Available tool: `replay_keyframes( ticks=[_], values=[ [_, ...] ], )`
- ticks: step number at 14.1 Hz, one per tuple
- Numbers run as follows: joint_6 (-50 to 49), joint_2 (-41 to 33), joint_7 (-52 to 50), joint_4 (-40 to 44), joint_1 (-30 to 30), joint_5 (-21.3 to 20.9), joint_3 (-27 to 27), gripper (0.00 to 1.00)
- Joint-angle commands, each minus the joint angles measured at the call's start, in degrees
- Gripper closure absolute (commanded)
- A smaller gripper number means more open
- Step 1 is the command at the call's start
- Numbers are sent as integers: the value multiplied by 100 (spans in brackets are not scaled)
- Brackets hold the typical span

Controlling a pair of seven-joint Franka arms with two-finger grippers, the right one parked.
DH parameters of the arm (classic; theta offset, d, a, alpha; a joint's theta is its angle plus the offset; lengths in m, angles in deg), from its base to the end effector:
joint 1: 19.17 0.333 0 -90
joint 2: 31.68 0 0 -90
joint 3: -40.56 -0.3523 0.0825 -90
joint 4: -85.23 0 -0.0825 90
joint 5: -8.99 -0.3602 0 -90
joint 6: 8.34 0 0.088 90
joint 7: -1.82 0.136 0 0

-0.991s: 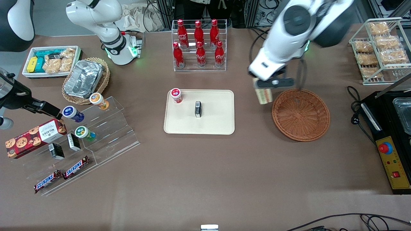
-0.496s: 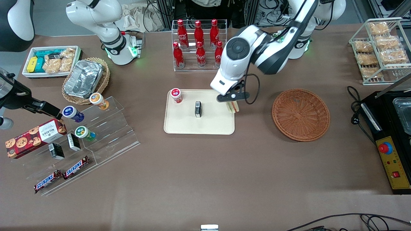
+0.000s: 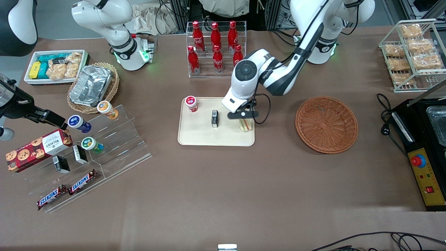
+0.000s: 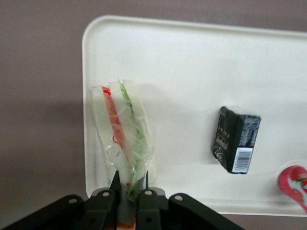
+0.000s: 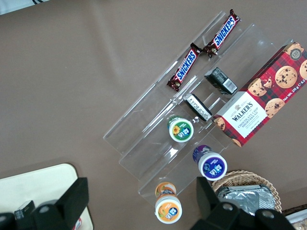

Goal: Place sandwich from basket to tray
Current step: 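Carry the sandwich to the white tray and lower it beside the black box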

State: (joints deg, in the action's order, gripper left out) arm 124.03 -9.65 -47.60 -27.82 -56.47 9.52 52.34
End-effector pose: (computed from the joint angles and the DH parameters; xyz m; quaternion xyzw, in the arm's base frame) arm 0.3993 -0.4520 0.2964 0.9988 0.0127 -0.0446 0.0123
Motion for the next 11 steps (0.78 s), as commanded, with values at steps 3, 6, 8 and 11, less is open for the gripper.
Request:
replay_keyframes(
  ticks=[3,6,8,11],
  values=[
    [158,30,-243,-103,-138,-334,-114,86],
    [70,-5,-252,-129,-76,-633,-114,0],
    [-70,-58,-522,-86,-76,-651,-132,0],
    [-657,-452,-735,37,142,-651,-132,0]
  ],
)
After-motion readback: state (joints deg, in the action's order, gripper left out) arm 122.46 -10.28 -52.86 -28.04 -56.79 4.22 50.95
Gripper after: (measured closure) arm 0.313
